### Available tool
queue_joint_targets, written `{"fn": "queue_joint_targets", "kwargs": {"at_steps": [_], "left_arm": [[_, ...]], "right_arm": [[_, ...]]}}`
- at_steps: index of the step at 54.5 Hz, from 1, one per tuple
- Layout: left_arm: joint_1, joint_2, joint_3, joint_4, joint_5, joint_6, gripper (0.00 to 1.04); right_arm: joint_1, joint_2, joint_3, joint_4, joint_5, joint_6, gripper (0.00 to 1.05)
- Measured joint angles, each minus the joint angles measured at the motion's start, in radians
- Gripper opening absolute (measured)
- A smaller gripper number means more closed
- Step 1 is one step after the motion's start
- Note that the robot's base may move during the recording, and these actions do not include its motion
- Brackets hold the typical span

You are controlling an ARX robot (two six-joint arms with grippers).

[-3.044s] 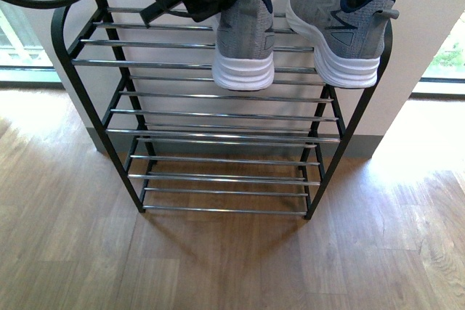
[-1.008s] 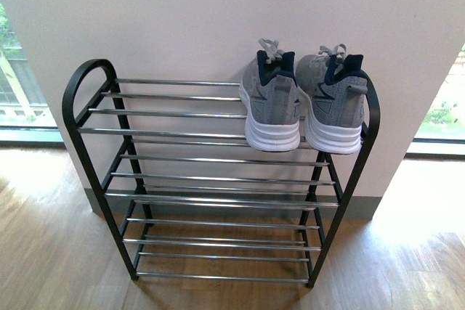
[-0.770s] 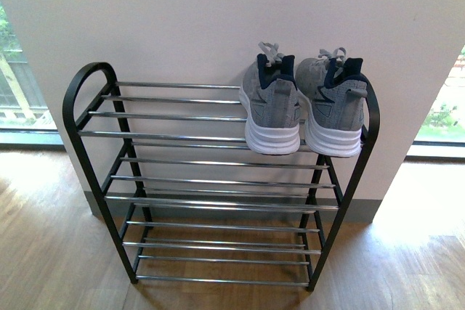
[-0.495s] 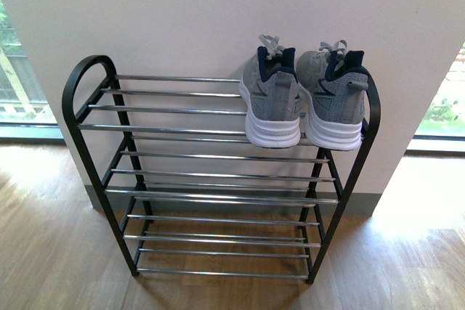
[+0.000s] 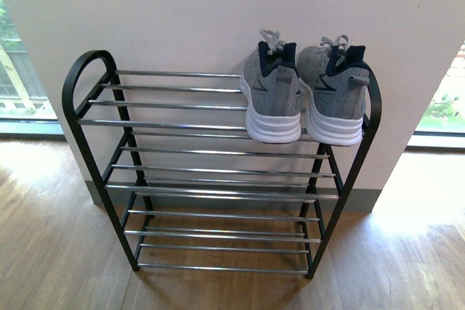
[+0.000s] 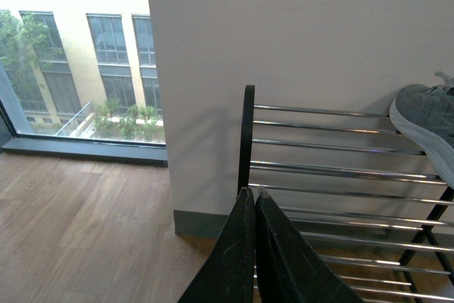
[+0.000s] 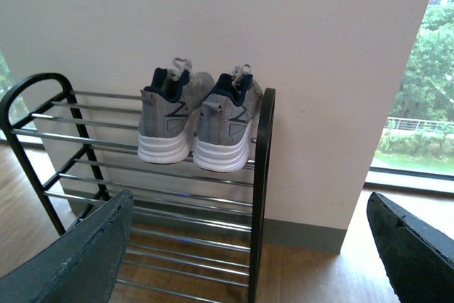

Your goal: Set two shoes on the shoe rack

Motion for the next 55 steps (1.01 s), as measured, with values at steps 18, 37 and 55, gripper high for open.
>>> {"fn": "queue_joint_targets", "kwargs": {"at_steps": [18,37,55], "left_arm": [[0.000,-0.190,0.000,-0.176,0.000,0.000,0.01],[0.000,-0.354,0.000,-0.336,0.000,0.000,0.01],[0.000,-0.453,0.000,-0.434,0.000,0.000,0.01]], "right_arm": [[0.000,0.000,0.000,0.000,0.000,0.000,0.95],[0.000,0.000,0.000,0.000,0.000,0.000,0.95],[0.000,0.000,0.000,0.000,0.000,0.000,0.95]]}}
